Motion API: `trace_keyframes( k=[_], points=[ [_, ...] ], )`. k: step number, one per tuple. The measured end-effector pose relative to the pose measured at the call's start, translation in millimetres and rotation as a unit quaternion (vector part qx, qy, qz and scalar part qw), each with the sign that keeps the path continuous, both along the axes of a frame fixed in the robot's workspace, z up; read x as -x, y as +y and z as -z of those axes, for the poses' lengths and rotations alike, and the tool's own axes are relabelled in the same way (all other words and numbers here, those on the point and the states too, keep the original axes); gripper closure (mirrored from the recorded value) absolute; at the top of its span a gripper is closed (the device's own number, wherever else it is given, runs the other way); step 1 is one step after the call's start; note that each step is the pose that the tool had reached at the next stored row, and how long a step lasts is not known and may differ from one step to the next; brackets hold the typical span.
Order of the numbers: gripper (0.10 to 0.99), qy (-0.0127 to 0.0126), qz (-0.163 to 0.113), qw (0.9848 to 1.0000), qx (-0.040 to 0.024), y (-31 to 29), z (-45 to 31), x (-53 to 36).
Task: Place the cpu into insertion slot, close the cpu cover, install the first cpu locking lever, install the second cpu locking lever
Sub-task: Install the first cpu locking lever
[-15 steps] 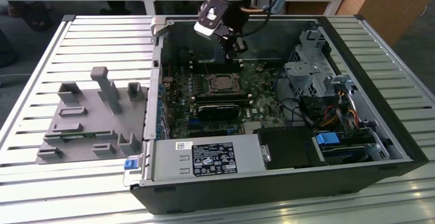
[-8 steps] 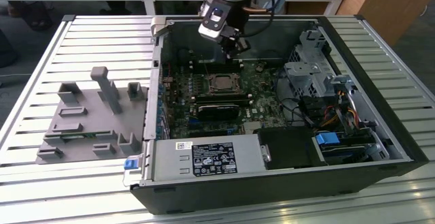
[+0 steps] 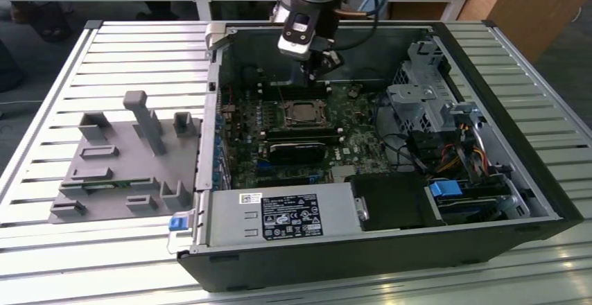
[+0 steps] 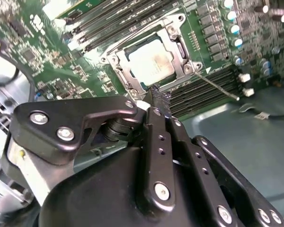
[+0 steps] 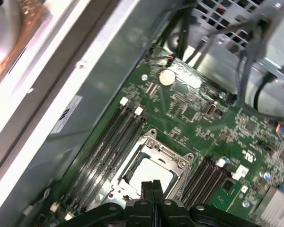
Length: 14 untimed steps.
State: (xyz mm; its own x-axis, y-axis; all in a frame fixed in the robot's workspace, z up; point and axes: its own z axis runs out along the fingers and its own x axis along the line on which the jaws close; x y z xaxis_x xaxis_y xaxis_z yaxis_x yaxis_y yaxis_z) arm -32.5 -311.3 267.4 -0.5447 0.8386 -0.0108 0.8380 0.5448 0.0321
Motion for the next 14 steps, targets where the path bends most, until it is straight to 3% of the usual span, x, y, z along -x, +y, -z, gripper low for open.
trace_keyframes(
  k=[4,7,10,14],
  points=[
    [0.98,0.0,-0.036,0.9994,0.0,0.0,0.3,0.0],
    [0.98,0.0,-0.064,0.998,0.0,0.0,0.5,0.0],
    [0.98,0.0,-0.091,0.9959,0.0,0.0,0.7,0.0],
    [0.98,0.0,-0.127,0.9919,0.0,0.0,0.9,0.0]
  ],
)
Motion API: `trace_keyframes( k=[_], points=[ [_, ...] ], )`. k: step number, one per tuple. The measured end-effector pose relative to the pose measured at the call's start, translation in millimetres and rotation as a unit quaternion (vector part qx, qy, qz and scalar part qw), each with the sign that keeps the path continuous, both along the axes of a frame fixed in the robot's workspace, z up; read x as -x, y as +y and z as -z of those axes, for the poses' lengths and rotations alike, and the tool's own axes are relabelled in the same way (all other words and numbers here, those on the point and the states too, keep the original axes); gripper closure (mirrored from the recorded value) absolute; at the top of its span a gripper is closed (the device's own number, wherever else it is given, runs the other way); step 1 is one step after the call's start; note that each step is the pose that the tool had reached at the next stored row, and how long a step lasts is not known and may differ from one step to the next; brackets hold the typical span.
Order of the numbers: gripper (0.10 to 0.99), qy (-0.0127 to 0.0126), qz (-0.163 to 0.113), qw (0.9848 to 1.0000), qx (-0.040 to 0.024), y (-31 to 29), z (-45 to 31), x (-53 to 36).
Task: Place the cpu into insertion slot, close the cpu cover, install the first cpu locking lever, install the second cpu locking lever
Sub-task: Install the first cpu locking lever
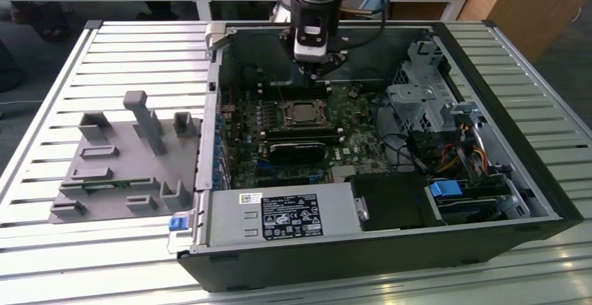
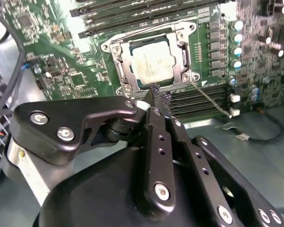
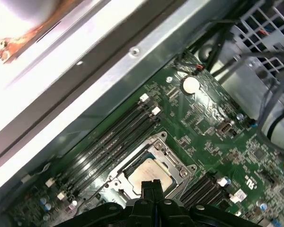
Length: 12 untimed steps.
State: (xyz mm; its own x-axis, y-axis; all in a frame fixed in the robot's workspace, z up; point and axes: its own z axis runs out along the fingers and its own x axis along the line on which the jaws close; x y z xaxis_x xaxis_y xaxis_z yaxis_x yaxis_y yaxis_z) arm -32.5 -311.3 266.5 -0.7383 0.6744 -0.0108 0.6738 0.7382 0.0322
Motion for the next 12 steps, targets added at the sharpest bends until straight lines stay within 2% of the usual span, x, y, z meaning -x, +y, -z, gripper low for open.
trace_keyframes(
  k=[3,6,9,12],
  points=[
    [0.98,0.0,-0.027,0.9996,0.0,0.0,0.2,0.0],
    [0.98,0.0,-0.055,0.9985,0.0,0.0,0.3,0.0],
    [0.98,0.0,-0.082,0.9967,0.0,0.0,0.5,0.0],
    [0.98,0.0,-0.109,0.994,0.0,0.0,0.6,0.0]
  ],
)
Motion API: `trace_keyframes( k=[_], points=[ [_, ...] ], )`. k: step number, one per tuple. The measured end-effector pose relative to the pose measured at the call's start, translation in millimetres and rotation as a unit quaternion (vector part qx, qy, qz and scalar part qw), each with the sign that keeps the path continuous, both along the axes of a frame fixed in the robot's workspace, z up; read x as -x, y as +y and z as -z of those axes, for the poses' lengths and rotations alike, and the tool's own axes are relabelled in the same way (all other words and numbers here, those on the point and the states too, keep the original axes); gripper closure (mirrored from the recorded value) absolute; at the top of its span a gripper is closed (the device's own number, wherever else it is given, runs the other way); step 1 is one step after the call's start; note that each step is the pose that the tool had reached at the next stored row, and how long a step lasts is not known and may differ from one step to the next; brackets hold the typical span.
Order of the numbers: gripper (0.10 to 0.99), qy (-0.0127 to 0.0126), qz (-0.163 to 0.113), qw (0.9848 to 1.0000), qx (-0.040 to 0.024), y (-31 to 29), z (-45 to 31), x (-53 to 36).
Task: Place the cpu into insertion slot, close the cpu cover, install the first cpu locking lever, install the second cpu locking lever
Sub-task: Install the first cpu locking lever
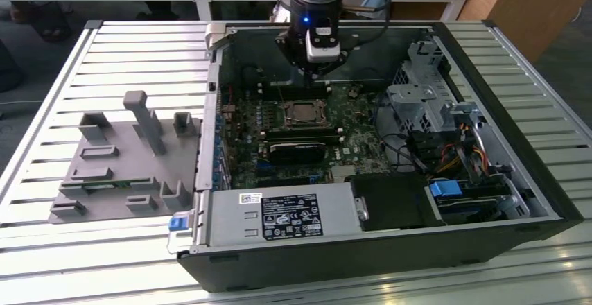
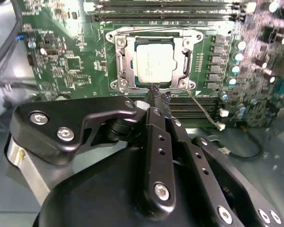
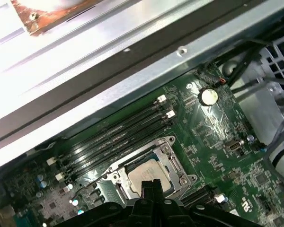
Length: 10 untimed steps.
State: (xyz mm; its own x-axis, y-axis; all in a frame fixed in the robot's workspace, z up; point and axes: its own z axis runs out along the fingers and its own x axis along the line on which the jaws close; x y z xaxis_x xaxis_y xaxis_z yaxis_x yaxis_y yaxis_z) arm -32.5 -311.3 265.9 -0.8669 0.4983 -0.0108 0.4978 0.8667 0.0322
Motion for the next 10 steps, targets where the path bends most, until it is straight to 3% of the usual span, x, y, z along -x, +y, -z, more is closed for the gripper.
trace_keyframes(
  k=[5,10],
  points=[
    [0.98,0.0,-0.045,0.999,0.0,0.0,0.2,0.0],
    [0.98,0.0,-0.091,0.9959,0.0,0.0,0.5,0.0]
  ],
)
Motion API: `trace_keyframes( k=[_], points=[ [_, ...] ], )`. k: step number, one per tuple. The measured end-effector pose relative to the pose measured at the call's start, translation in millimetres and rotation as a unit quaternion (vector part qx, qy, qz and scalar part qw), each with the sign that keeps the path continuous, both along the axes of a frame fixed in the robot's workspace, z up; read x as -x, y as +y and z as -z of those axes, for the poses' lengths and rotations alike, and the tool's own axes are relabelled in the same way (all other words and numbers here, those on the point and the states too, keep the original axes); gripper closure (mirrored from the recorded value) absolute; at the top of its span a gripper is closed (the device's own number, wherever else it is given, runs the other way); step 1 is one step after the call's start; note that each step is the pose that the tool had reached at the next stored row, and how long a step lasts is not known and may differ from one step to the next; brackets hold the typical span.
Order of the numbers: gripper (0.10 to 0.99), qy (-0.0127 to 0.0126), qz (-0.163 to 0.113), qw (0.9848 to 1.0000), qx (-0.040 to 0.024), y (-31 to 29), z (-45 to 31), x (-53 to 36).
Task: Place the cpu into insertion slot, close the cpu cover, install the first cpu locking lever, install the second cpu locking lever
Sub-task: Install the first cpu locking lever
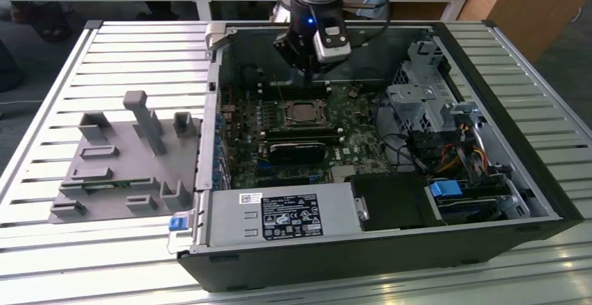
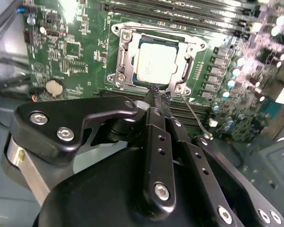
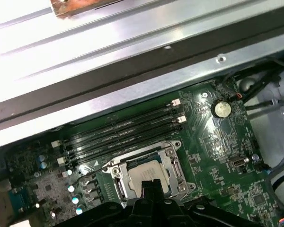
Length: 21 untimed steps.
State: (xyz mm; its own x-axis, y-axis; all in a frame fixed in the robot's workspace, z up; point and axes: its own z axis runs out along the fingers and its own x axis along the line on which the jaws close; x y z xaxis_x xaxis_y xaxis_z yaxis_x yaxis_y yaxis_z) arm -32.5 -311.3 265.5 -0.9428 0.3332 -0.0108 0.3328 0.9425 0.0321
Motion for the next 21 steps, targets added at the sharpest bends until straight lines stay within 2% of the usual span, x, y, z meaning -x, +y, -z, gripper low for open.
trace_keyframes(
  k=[3,6,9,16,21],
  points=[
    [0.98,0.0,-0.027,0.9996,0.0,0.0,0.1,0.0],
    [0.98,0.0,-0.055,0.9985,0.0,0.0,0.3,0.0],
    [0.98,0.0,-0.081,0.9967,-0.0001,0.0,0.4,0.0],
    [0.98,0.0,-0.132,0.9913,0.0,0.0,0.4,0.0],
    [0.98,0.0,-0.146,0.9893,-0.0001,0.0,0.4,0.0]
  ],
)
